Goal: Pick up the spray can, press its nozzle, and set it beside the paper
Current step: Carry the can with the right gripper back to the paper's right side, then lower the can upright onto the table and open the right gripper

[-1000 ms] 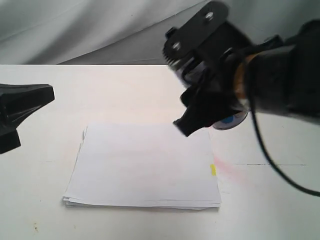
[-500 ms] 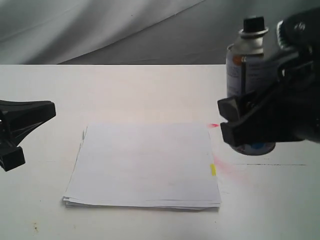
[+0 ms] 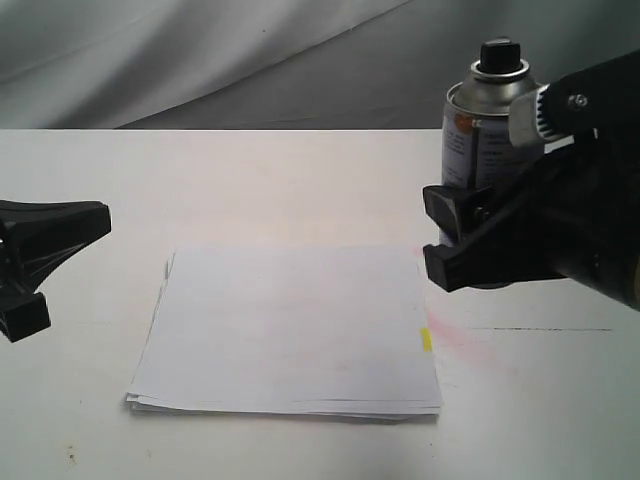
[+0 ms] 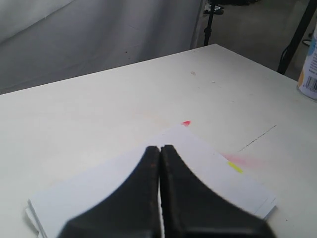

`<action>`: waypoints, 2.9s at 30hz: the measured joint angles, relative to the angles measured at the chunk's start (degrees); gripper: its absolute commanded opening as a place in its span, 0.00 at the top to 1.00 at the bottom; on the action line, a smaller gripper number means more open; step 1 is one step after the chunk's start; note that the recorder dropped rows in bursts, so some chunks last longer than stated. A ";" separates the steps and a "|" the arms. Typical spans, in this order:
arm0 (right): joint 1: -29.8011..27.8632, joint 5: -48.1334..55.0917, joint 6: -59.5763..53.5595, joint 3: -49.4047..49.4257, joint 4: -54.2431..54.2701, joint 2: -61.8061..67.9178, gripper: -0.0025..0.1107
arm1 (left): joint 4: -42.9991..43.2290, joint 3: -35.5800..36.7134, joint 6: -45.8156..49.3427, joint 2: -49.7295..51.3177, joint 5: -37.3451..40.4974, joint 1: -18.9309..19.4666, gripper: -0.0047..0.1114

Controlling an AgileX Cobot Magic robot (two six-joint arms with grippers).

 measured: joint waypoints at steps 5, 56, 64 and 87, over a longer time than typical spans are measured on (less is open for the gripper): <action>0.00 0.00 0.00 0.00 -1.75 0.00 0.98 | 0.00 0.00 0.00 0.00 0.00 0.00 0.96; -29.81 -81.14 -79.35 12.15 77.04 44.40 0.98 | -0.47 0.00 0.13 0.00 -0.14 0.00 0.96; -29.81 -81.38 -79.35 13.70 81.10 44.96 0.98 | -0.47 0.00 0.13 0.00 -0.14 0.00 0.96; -29.81 -73.72 -79.35 13.69 81.86 44.96 0.98 | -0.47 0.00 0.13 0.00 -0.14 0.00 0.96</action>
